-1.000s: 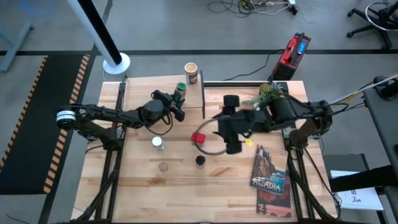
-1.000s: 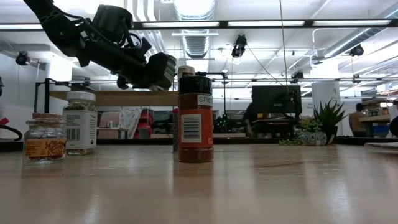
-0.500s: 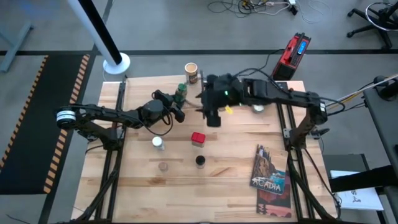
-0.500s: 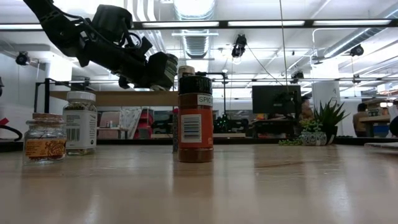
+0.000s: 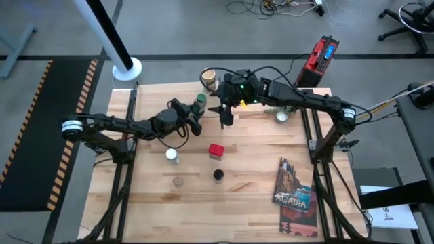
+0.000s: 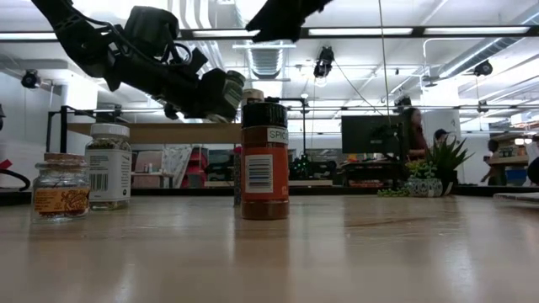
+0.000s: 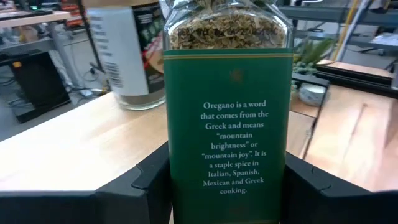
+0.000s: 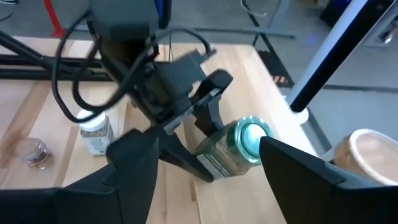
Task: Shelf spices
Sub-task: Put the green seasoning bottle on the shelf
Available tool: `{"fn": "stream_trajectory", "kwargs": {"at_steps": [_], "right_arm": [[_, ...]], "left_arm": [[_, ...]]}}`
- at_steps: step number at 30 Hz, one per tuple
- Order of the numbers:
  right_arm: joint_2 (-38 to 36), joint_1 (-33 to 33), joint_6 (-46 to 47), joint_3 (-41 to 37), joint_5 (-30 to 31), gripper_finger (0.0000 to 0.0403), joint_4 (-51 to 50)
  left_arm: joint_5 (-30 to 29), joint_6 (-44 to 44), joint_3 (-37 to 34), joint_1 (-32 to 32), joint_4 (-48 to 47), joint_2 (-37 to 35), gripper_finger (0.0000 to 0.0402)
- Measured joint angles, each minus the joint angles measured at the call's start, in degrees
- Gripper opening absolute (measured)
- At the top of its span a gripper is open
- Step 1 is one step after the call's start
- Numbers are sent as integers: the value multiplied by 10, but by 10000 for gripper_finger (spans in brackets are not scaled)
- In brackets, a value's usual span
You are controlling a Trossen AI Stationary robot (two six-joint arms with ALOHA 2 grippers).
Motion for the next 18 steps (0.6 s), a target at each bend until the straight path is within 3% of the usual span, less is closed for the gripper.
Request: {"fn": "stream_trajectory", "kwargs": {"at_steps": [10, 18], "right_arm": [[8, -11, -23, -31, -10, 284, 62], [37, -37, 5, -31, -35, 275, 86]], "left_arm": [[10, 12, -1, 0, 30, 1, 187], [23, 17, -1, 0, 55, 1, 186]]}}
